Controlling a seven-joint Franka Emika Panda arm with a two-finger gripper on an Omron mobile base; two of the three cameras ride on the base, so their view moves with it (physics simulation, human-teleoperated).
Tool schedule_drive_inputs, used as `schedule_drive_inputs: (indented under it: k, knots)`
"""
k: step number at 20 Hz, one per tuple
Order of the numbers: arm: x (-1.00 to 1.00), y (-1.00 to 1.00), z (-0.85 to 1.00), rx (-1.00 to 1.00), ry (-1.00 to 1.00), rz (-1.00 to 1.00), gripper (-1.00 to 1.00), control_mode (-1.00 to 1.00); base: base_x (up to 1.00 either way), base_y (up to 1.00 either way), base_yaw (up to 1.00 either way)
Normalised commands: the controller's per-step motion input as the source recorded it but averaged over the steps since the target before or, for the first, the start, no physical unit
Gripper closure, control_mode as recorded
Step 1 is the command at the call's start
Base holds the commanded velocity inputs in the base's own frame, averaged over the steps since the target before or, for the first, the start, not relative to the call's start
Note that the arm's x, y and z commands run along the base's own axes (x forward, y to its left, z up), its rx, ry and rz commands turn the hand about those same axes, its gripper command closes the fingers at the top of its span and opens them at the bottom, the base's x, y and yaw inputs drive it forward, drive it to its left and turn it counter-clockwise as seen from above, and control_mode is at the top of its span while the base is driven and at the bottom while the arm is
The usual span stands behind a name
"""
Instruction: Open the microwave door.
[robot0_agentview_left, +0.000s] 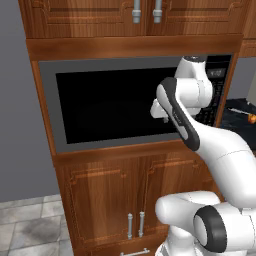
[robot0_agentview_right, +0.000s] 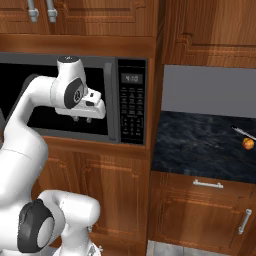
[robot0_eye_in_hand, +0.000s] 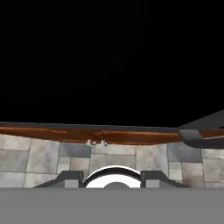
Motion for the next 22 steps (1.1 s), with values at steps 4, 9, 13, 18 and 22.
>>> schedule_drive_inputs:
  k: [4, 9, 13, 18, 22]
  knots:
    - [-0.09, 0.00, -0.06, 0.00, -0.24, 0.00, -1.00, -1.00, 0.00, 0.00, 0.00]
    - [-0.27, -0.09, -0.01, 0.00, -0.61, 0.00, -1.00, -1.00, 0.00, 0.00, 0.00]
    - [-0.36, -0.29, 0.00, 0.00, -0.55, 0.00, -1.00, -1.00, 0.00, 0.00, 0.00]
    - [-0.11, -0.33, 0.24, 0.00, -0.19, -0.01, -1.00, -1.00, 0.00, 0.00, 0.00]
    - [-0.02, -0.35, 0.47, 0.00, -0.07, 0.00, -1.00, -1.00, 0.00, 0.00, 0.00]
